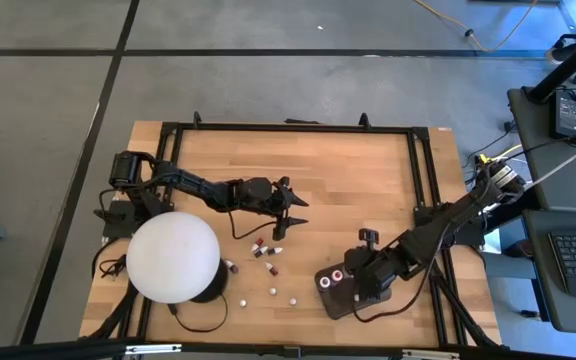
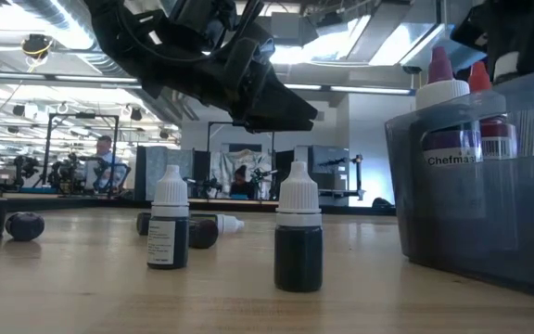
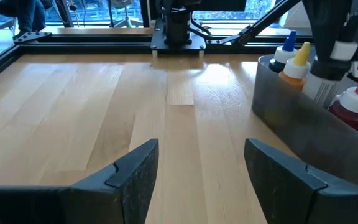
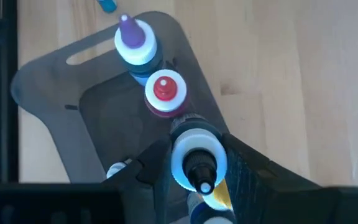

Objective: Pick & Place food coloring
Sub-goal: Put the large black food coloring bottle into the bin, then put the left small red food coloring bottle into the bin

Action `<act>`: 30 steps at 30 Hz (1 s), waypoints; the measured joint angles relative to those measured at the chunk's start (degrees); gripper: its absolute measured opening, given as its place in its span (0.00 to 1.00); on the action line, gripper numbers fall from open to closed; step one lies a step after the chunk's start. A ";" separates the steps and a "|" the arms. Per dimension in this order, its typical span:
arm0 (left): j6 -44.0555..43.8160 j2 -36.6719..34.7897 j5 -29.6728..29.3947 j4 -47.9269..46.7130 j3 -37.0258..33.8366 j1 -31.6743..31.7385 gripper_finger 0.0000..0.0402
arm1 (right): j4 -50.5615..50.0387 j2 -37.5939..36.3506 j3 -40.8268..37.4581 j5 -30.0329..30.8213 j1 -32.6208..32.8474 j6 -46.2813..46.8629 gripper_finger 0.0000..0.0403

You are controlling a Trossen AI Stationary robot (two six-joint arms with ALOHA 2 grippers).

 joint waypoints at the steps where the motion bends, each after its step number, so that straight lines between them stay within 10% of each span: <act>1: -0.01 0.00 0.00 0.00 0.00 0.00 0.58 | 0.13 0.50 0.00 -0.43 -0.13 -0.17 0.30; 20: 0.01 0.00 0.00 -0.02 0.00 0.00 0.58 | 0.41 3.95 1.58 -2.34 -1.66 -7.87 0.36; 30: -1.16 0.00 0.00 -0.90 0.00 0.00 0.58 | -16.11 2.93 12.46 0.41 -1.64 -13.70 0.36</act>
